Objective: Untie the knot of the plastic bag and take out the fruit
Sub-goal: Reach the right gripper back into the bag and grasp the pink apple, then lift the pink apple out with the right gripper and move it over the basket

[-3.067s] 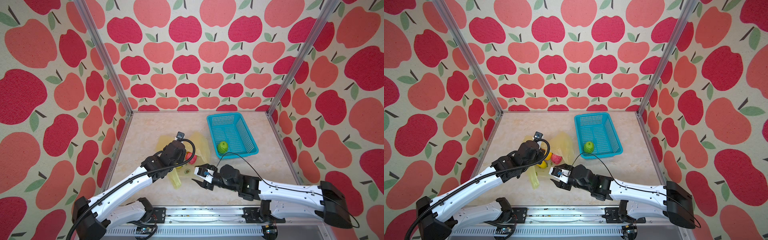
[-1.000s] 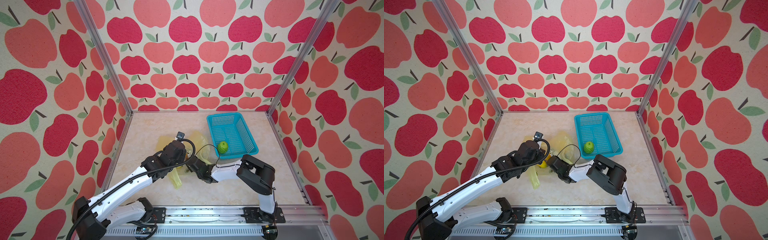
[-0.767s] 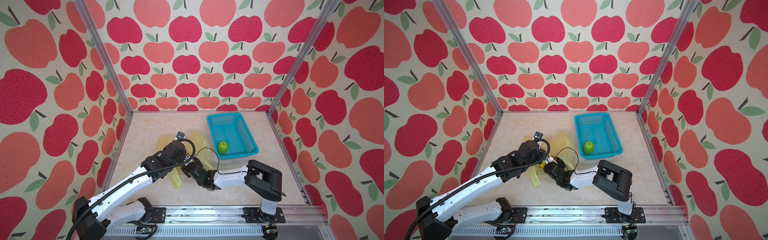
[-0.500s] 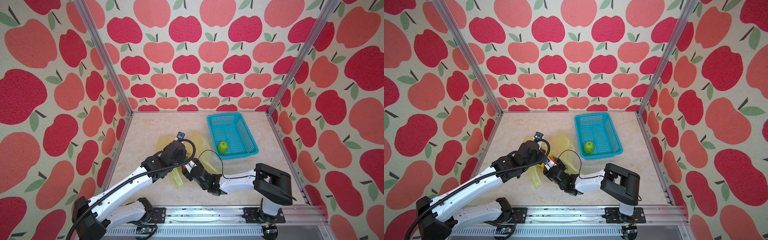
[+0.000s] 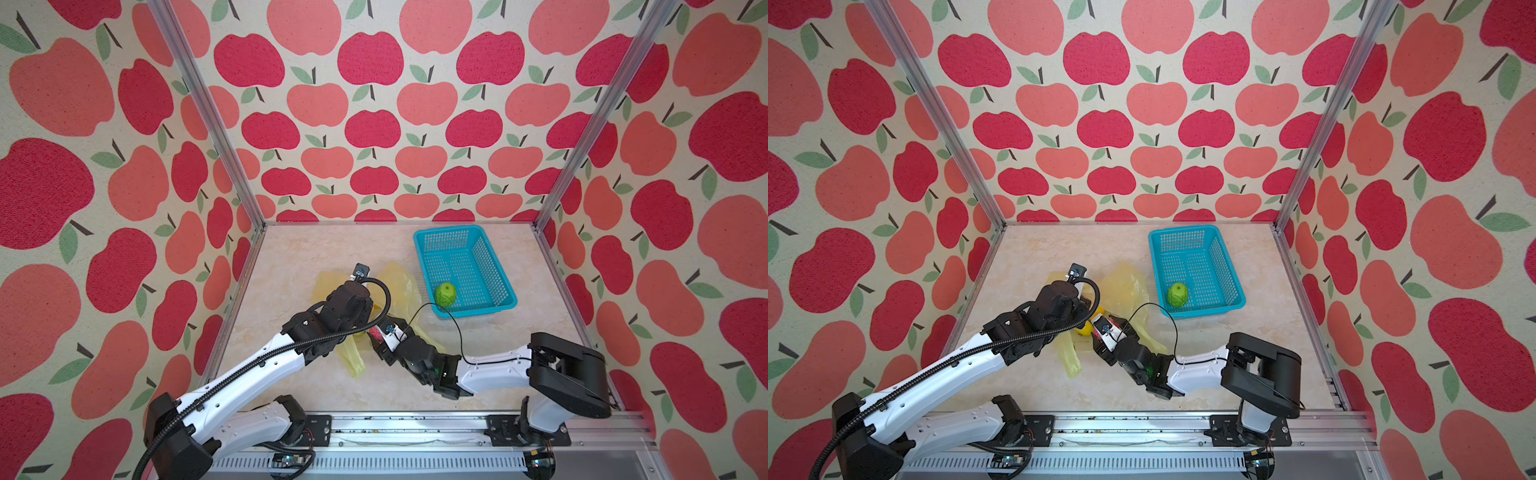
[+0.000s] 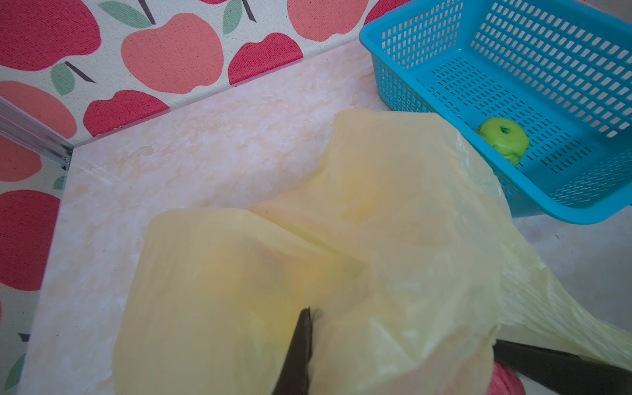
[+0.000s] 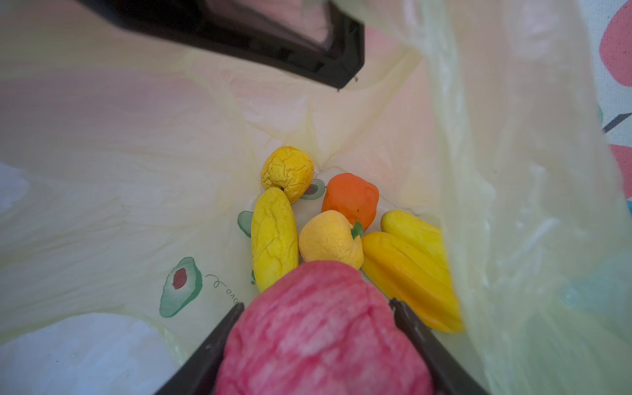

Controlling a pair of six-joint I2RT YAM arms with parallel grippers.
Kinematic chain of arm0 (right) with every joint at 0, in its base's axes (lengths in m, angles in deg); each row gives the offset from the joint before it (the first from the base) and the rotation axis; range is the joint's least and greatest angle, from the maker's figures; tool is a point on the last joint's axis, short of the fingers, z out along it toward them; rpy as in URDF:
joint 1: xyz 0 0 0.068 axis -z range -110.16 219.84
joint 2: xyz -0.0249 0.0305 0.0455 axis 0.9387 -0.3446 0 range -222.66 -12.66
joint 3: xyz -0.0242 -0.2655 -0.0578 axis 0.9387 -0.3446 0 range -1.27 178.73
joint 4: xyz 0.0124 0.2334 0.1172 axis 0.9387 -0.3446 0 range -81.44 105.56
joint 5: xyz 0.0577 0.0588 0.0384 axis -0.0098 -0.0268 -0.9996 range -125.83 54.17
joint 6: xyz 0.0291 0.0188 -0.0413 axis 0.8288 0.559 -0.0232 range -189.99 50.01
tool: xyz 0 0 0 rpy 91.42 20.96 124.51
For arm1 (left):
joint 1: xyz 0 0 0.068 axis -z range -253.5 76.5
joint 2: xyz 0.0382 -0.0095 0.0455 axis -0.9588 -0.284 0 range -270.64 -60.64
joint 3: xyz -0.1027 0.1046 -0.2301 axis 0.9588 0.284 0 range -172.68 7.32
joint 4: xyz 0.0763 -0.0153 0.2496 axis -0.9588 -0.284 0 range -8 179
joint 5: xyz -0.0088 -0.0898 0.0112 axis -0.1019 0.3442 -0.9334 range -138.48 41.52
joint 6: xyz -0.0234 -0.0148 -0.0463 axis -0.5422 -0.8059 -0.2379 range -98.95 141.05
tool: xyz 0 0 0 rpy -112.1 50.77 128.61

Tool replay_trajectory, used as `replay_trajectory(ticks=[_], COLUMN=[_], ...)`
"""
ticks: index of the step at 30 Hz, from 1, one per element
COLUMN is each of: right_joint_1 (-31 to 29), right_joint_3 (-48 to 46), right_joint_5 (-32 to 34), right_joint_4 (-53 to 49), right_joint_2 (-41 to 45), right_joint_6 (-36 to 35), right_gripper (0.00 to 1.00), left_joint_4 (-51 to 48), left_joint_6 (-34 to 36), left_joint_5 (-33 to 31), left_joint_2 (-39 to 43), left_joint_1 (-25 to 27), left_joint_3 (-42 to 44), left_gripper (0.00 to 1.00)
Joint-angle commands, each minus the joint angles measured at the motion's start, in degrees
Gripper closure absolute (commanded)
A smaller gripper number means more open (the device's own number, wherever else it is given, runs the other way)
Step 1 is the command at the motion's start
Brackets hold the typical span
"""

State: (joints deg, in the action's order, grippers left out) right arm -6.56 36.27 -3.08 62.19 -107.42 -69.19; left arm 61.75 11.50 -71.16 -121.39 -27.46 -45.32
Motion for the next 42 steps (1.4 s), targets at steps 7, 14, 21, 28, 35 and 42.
replay_trajectory(ticks=[7, 14, 21, 28, 35, 42], right_joint_1=[-0.68, -0.53, 6.0, 23.28, 40.88, 46.69], right_joint_3=[-8.41, -16.07, -18.77, -18.96, -12.84, -10.28], right_joint_5=[-9.3, -10.43, -5.42, -7.22, -18.3, -23.38], right_joint_4=[9.27, 7.62, -5.31, -20.75, -33.38, -32.33], right_joint_2=[9.59, 27.81, 45.72, 54.53, 45.92, 36.25], right_joint_6=[-2.54, -5.19, -4.61, 6.91, 17.11, 20.51], right_gripper=[0.61, 0.59, 0.58, 0.57, 0.61, 0.62], left_joint_4=[-0.31, -0.26, -0.25, -0.14, -0.24, -0.23], left_joint_6=[-0.04, -0.04, -0.13, -0.13, -0.04, -0.04], left_joint_5=[-0.21, -0.04, 0.06, 0.15, 0.07, -0.08], left_joint_2=[0.11, -0.25, -0.77, -1.04, -1.21, -1.21], left_joint_1=[-0.16, -0.15, -0.23, -0.25, -0.25, -0.25], left_joint_3=[0.3, 0.33, 0.14, 0.13, 0.0, 0.02], left_gripper=[1.0, 1.0, 1.0, 1.0, 1.0, 1.0])
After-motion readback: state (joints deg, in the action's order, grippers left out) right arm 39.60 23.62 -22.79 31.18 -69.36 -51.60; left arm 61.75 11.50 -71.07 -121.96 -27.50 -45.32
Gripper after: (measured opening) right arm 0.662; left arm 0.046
